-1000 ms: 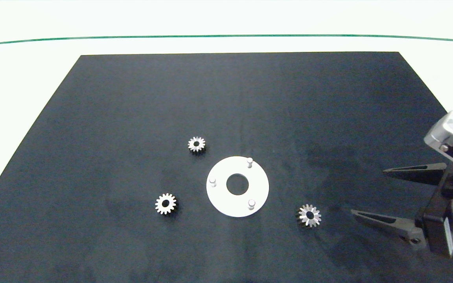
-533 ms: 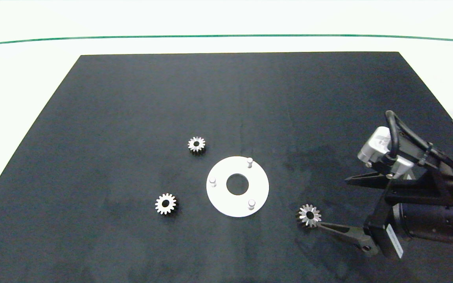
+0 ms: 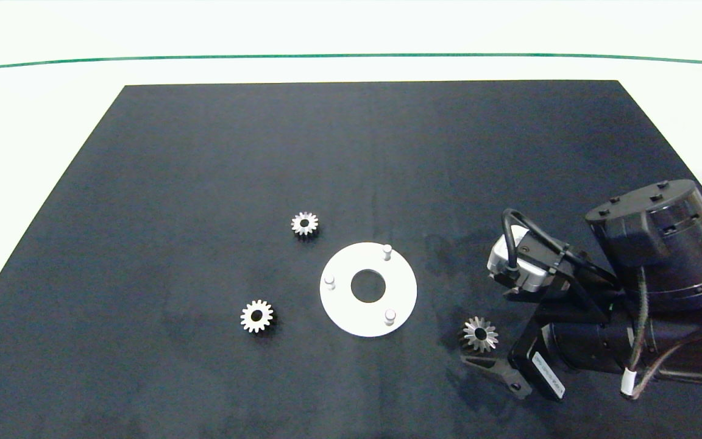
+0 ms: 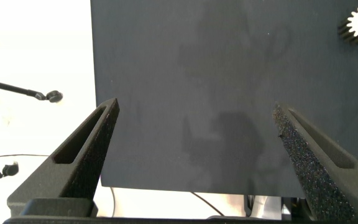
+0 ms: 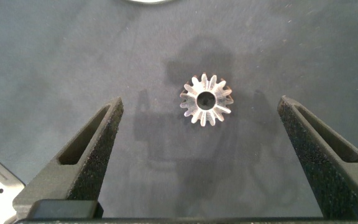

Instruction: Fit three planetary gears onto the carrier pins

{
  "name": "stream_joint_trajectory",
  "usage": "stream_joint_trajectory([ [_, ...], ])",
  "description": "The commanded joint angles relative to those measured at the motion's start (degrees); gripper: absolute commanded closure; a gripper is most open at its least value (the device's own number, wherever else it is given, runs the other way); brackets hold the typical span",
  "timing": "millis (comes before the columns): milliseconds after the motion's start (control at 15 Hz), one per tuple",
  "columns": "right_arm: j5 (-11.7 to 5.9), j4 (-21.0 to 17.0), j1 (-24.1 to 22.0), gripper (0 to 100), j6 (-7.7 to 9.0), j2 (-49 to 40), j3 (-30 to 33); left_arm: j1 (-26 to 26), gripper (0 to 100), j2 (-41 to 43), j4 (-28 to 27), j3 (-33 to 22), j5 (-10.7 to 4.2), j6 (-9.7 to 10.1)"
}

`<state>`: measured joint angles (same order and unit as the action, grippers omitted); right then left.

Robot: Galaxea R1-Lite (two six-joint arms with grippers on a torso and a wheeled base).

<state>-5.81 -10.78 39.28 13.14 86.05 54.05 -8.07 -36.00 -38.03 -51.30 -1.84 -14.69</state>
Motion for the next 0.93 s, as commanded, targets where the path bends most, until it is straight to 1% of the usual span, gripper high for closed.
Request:
stream_joint_trajectory([
  [67, -0.16, 0.1, 0.0, 0, 0.13, 4.5, 0.0, -0.1, 0, 1.7, -0.2, 0.3, -0.09, -0.08],
  [133, -0.16, 0.2, -0.1, 0, 0.04, 5.4, 0.0, -0.1, 0, 2.2, -0.2, 0.3, -0.09, -0.08],
  [333, -2.27, 0.5, -0.4, 0, 0.39, 8.2, 0.1, -0.1, 0, 3.6, -0.2, 0.2, -0.09, -0.08],
  [533, -2.36, 2.5, -0.9, 0, 0.66, 9.0, 0.1, -0.1, 0, 4.0, -0.5, 0.2, -0.09, -0.08],
  [667, -2.27, 3.1, -1.3, 4, 1.80, 9.4, 0.2, 0.0, 0, 4.5, -1.3, 0.2, -0.09, -0.08],
  [933, -2.36, 3.7, -1.4, 12, 1.89, 9.7, 0.1, -0.2, 0, 4.7, -1.5, 0.1, -0.09, -0.08],
])
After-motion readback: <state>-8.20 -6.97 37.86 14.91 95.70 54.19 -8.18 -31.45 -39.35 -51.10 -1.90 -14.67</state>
